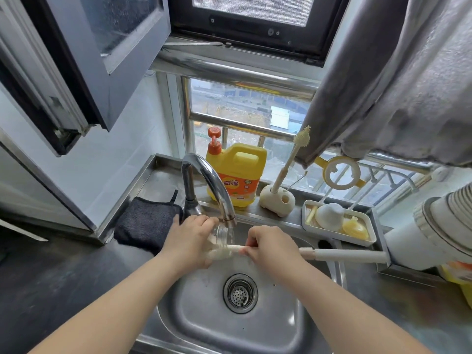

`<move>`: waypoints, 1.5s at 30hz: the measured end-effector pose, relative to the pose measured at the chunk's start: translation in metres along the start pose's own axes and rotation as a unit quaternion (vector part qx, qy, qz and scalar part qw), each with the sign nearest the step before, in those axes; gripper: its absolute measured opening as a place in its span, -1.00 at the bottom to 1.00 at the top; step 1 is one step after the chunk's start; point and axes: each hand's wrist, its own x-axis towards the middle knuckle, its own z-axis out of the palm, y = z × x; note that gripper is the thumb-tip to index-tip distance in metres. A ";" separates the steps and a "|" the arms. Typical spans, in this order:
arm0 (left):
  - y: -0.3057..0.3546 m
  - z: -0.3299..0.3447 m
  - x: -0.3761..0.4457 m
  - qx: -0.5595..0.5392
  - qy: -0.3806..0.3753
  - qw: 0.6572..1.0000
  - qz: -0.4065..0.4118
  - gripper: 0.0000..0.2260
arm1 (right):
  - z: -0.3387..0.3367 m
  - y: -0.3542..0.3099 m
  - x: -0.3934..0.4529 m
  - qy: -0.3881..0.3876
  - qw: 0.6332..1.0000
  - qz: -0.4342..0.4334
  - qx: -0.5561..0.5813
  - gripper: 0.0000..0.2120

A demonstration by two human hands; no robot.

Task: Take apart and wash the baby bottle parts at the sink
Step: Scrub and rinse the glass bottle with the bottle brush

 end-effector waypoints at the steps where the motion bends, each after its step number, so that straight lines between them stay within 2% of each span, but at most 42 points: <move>1: -0.003 0.000 -0.001 -0.001 0.001 1.000 -0.008 -0.25 | -0.004 0.005 0.001 -0.001 1.000 0.017 -0.006 -0.80; 3: -0.008 0.001 -0.003 -0.010 0.021 1.000 -0.010 -0.23 | -0.011 0.013 0.003 0.008 0.999 0.035 -0.005 -0.76; 7: 0.007 0.006 -0.004 -0.061 0.079 0.994 0.038 -0.28 | -0.004 0.000 0.004 0.007 1.000 0.010 -0.023 -0.87; 10: 0.010 0.000 -0.006 -0.073 0.106 0.991 0.043 -0.29 | -0.003 0.000 0.004 -0.001 1.000 0.019 -0.007 -0.90; 13: 0.005 -0.003 -0.008 -0.098 0.090 0.991 0.006 -0.25 | -0.009 0.007 0.004 0.010 1.000 0.027 0.006 -0.89; 17: 0.014 0.002 -0.007 -0.098 0.085 0.991 0.029 -0.36 | -0.002 -0.002 0.005 0.006 1.000 0.026 -0.001 -0.87; 21: -0.001 0.001 -0.009 -0.097 0.080 0.992 -0.004 -0.24 | -0.008 0.009 0.004 0.001 0.999 0.041 0.028 -0.85; 27: 0.016 0.002 -0.008 -0.100 0.074 0.992 0.022 -0.31 | -0.006 -0.001 0.005 -0.009 0.999 0.032 0.008 -0.85; 31: -0.001 0.000 -0.008 -0.097 0.067 0.993 -0.012 -0.22 | -0.018 0.011 0.001 -0.006 0.999 0.039 0.028 -0.89; 36: 0.018 0.008 -0.004 -0.107 0.083 0.990 0.034 -0.32 | -0.008 -0.002 0.004 -0.024 0.999 0.033 0.000 -0.87; 41: 0.003 0.000 -0.007 -0.091 0.085 0.992 -0.006 -0.23 | -0.016 0.011 0.003 -0.020 0.998 0.048 0.032 -0.75; 45: 0.017 0.006 -0.005 -0.092 0.094 0.991 0.037 -0.35 | -0.010 -0.002 0.004 -0.033 0.999 0.035 0.008 -0.73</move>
